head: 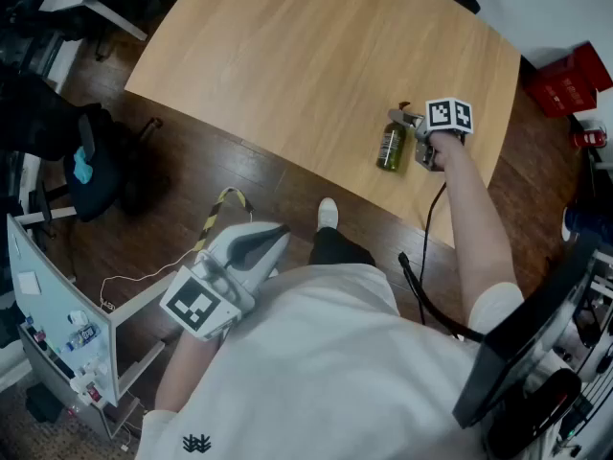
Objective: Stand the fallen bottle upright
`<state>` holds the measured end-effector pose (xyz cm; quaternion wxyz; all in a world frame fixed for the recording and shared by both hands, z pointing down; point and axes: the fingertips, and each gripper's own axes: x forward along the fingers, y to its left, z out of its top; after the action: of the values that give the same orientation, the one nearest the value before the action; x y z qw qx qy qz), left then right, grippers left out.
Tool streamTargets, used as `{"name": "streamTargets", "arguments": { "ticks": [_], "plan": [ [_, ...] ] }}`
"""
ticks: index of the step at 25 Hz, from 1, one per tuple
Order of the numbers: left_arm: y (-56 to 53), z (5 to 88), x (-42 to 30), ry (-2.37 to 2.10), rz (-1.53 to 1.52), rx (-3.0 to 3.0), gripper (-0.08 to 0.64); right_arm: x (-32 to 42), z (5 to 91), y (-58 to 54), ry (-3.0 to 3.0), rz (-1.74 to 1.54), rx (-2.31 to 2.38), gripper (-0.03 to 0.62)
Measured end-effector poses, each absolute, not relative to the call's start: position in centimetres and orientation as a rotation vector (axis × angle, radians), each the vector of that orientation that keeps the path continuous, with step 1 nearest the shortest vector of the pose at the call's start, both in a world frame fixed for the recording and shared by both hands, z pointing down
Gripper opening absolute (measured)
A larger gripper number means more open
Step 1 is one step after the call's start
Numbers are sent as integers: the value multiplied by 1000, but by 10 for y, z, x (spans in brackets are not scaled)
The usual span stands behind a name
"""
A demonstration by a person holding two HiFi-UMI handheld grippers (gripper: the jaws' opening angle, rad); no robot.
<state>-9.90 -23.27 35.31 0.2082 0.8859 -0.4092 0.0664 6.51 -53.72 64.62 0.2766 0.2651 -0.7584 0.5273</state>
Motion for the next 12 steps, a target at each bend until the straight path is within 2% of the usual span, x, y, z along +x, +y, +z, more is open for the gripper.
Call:
{"name": "streamTargets", "arguments": {
  "ticks": [5,6,7,12],
  "plan": [
    [-250,355,-96,-1169,188,2451,0,72,658,-535,-1992,1477,686,224],
    [-252,357,-98,-1175,191,2451,0,73,657,-537,-2005,1491,696,164],
    [-253,359,-100,-1179,195,2453,0,74,655,-538,-2025,1495,708,138],
    [-256,362,-103,-1163,193,2450,0,67,615,-541,-2267,1259,771,127]
  ]
}}
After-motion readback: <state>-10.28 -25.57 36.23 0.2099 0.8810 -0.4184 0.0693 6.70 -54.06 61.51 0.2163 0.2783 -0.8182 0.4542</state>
